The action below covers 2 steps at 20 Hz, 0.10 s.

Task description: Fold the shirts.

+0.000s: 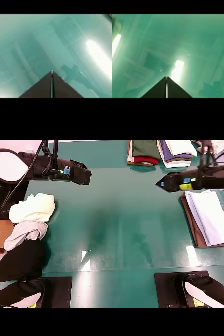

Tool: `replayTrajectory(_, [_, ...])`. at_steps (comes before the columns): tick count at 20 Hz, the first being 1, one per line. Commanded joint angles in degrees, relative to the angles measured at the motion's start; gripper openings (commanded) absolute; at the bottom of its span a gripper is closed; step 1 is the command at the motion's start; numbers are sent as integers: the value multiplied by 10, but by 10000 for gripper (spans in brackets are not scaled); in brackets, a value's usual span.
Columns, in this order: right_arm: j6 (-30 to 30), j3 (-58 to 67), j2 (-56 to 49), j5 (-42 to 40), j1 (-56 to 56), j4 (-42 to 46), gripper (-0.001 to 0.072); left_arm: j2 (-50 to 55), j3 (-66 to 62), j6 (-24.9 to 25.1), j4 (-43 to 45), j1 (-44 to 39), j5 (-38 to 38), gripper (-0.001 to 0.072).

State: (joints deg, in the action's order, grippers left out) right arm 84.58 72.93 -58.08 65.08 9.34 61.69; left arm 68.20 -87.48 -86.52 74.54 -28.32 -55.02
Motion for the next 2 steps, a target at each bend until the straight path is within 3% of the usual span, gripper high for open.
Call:
replayTrajectory(1, [0, 1, -19, -1, 32, -2, 18, 0, 0, 0, 0, 0, 2, 26])
replayTrajectory(2, [0, 1, -23, 0, 32, -2, 18, 0, 0, 0, 0, 0, 2, 26])
